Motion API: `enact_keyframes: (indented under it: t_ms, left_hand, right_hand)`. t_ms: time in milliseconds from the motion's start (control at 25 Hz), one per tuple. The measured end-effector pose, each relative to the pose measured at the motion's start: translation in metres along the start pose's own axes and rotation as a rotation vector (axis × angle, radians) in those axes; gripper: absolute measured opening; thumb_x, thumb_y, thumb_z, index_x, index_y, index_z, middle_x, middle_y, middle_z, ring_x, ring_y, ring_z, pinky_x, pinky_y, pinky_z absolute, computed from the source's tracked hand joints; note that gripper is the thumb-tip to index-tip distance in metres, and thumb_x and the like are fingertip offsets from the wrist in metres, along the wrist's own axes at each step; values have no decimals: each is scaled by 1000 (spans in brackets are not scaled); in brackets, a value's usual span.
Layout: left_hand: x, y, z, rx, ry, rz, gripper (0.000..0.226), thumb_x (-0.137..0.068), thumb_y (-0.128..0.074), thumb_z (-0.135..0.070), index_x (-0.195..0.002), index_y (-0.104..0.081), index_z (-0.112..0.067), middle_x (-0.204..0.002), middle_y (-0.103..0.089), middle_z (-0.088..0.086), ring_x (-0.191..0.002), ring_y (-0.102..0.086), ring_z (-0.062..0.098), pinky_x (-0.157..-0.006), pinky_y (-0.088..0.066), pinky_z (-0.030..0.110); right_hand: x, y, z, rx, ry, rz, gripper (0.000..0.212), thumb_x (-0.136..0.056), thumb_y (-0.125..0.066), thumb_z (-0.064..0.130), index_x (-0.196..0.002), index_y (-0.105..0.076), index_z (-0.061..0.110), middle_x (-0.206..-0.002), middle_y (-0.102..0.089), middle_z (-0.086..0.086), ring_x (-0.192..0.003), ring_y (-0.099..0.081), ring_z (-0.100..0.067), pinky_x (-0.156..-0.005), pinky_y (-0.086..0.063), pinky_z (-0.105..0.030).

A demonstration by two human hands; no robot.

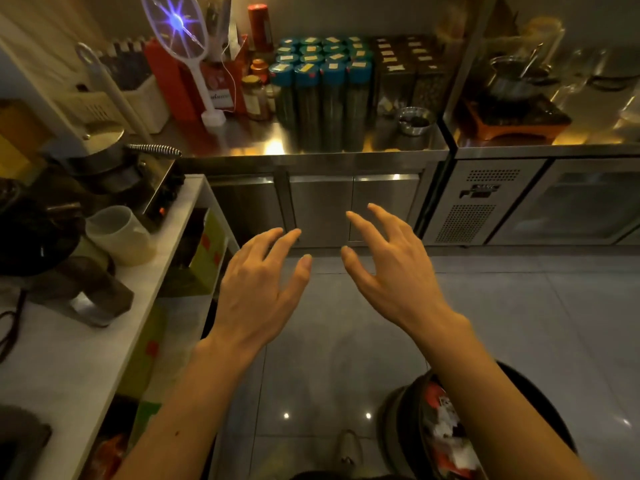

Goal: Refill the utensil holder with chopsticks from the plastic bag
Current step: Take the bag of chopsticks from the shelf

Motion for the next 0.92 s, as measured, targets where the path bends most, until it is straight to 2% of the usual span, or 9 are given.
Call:
enact_keyframes:
  t_ms: [240,480,640,800,920]
  left_hand:
    - [-101,-12,15,-7,-17,-51,59,-95,-29,-57,-140,-49,-24,-142,-52,4,-133,-45,19,-104,-28,30]
    - [-209,-16,77,55,-11,-101,62,-94,-29,-56,-140,-51,-21,-143,-52,6,-134,-44,21,-109,-38,43]
    - [-299,-13,110,88,-63,-95,65,-92,-28,-58,-141,-49,-21,-144,-51,6,-135,-44,22,-108,-40,48]
    - [-385,-7,128,100,-137,-143,61,-94,-32,-55,-142,-46,-20,-144,-51,7,-134,-45,22,-108,-35,41]
    - [-441,-5,130,101,-167,-181,59,-94,-34,-53,-141,-48,-19,-143,-52,7,-132,-47,22,-106,-37,41]
  right_hand:
    - [-101,0,-28,16,22,-77,55,-95,-44,50,-146,-37,29,-153,-35,-8,-140,-32,-27,-110,-32,-46]
    - [-220,-29,-30,64,49,-86,58,-95,-42,51,-148,-32,30,-152,-35,-8,-140,-32,-26,-110,-34,-46]
    - [-312,-36,-23,86,39,-139,60,-94,-41,53,-149,-28,30,-153,-34,-9,-140,-31,-26,-110,-32,-45]
    - [-396,-34,-22,96,50,-204,62,-94,-42,53,-150,-24,31,-153,-33,-8,-141,-29,-25,-111,-28,-42]
    - [-452,-29,-33,122,61,-254,61,-94,-43,53,-149,-24,32,-152,-34,-8,-140,-30,-25,-109,-30,-42]
Point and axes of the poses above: each hand's wrist, its own x-axis away from the middle knuckle, its own y-axis out of the back of the hand, z = x × y, the point moved 9 cm from there along -x, towards the middle knuckle
